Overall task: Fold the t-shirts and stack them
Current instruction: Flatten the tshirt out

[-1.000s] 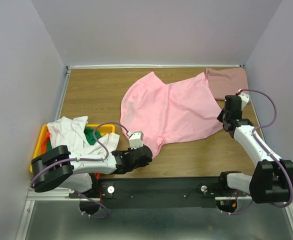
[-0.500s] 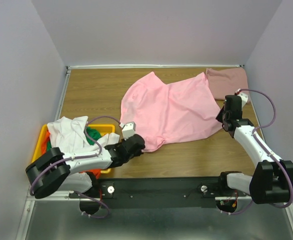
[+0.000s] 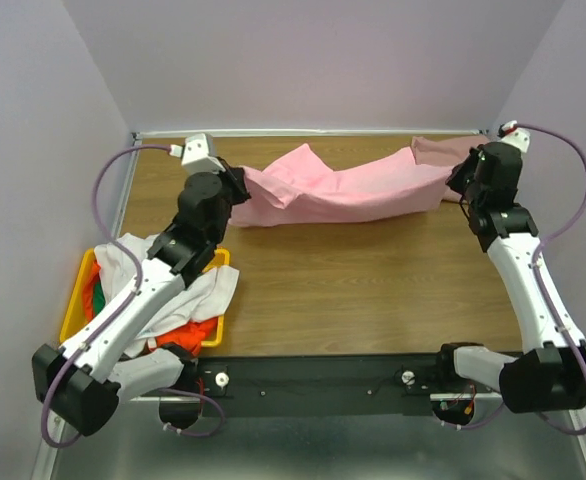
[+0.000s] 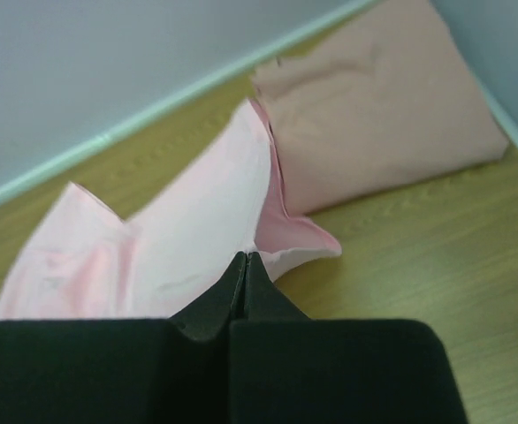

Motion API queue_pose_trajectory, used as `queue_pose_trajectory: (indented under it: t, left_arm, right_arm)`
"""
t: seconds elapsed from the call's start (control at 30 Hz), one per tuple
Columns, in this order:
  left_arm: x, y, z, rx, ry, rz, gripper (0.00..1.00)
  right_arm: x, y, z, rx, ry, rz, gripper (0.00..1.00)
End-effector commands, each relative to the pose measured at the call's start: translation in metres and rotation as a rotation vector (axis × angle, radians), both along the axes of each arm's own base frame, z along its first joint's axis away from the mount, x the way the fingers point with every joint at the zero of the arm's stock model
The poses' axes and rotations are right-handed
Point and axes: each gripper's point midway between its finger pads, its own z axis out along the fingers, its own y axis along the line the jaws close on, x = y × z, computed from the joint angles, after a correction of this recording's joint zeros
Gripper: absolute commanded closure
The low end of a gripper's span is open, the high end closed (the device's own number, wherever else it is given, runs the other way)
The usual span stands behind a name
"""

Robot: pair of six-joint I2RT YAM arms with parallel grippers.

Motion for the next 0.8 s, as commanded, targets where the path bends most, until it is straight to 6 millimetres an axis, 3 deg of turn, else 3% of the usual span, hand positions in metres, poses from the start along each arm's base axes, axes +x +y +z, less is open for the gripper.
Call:
queue_pose_trajectory:
  t: [0.0,0.07,0.2,0.27,0.37,0.47,0.53,0.63,0.77]
  left_arm:
    - [-0.01,0.038,0.075,0.036,-0.159,0.086,1.0]
    - [-0.024,0.051,0.106,0.017,-0.22,0.11,1.0]
    - [-0.054,0.068,0.146,-0.026,-0.313,0.108,1.0]
    - [-0.076,0.08,0.172,-0.061,-0.379,0.103,1.0]
    - [-0.093,0.086,0.196,-0.07,-0.439,0.085,1.0]
    - [-0.099,0.083,0.214,-0.071,-0.48,0.053,1.0]
    - [-0.093,0.074,0.222,-0.067,-0.494,0.026,1.0]
    - [-0.074,0.054,0.226,-0.042,-0.5,-0.024,1.0]
    - [-0.039,0.028,0.218,0.018,-0.474,-0.061,1.0]
  right_arm:
    - [-0.019,-0.002,0.085,-0.022,-0.177,0.018,1.0]
    - [-0.038,-0.004,0.119,-0.028,-0.26,0.011,1.0]
    - [-0.071,-0.004,0.158,-0.03,-0.368,0.016,1.0]
    - [-0.102,-0.002,0.195,-0.027,-0.473,0.032,1.0]
    - [-0.123,0.001,0.226,-0.028,-0.537,0.053,1.0]
    - [-0.13,0.005,0.239,-0.025,-0.56,0.078,1.0]
    - [-0.126,0.008,0.243,-0.019,-0.561,0.091,1.0]
    - [-0.109,0.006,0.23,-0.016,-0.515,0.074,1.0]
    - [-0.058,-0.003,0.18,-0.037,-0.373,0.022,1.0]
